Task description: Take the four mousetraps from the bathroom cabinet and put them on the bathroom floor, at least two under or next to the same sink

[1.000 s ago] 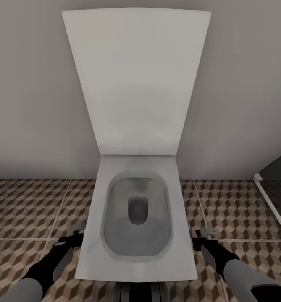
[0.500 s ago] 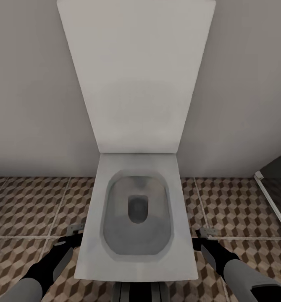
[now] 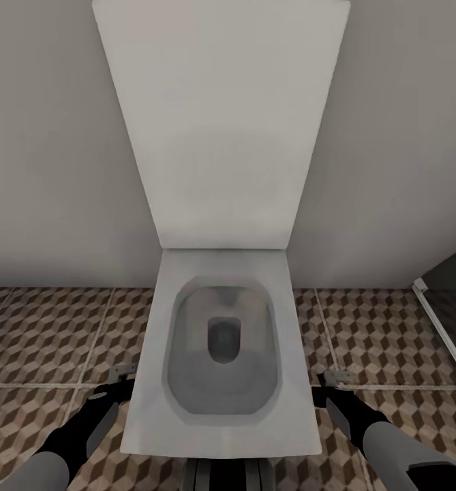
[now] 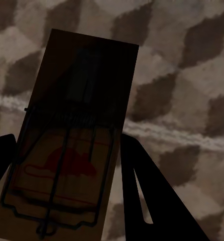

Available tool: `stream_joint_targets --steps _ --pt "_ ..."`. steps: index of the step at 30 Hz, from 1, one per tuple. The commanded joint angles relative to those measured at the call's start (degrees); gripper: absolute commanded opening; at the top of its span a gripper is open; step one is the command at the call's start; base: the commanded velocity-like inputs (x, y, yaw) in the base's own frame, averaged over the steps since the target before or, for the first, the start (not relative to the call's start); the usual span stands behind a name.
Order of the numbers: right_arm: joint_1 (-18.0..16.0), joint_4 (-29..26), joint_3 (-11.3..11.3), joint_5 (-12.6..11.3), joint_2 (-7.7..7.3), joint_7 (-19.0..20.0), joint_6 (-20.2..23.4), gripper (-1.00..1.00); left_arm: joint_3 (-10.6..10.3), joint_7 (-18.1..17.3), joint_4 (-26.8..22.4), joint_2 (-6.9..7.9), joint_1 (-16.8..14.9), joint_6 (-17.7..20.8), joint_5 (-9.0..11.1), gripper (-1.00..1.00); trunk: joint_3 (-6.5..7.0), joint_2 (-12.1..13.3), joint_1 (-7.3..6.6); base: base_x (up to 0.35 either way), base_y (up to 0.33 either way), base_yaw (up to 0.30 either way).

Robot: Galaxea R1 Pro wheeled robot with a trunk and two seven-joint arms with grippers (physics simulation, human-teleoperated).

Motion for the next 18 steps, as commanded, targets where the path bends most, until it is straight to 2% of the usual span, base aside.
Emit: stream_joint_targets --steps 1,6,11,18 --pt "0.01 -0.14 0.45 -0.63 -0.03 -0.31 0.29 -1.0 -0.48 0.53 -0.13 0.09 -0.01 0.23 0.36 -1.0 -0.04 -0.01 -0.01 0.0 0.0 0.0" --pt "0.03 -0.14 0.39 -0.64 -0.03 -0.31 -1.2 -1.0 -0.46 0.59 -0.08 0.15 -0.01 0.14 0.39 -1.0 -0.04 -0.01 -0.01 0.0 0.0 0.0" --pt "0.05 -0.14 0.37 -0.75 -0.03 -0.31 -4.95 -1.0 -0.42 0.6 0.08 0.17 -0.01 0.07 0.38 -1.0 -0.04 -0.01 -0.01 0.0 0.0 0.0" --pt "0.03 -0.14 0.41 -0.77 -0.02 -0.31 -5.92 -1.0 -0.4 0.6 0.19 0.18 -0.01 -0.06 0.34 -1.0 -0.04 -0.01 -0.01 0.0 0.0 0.0"
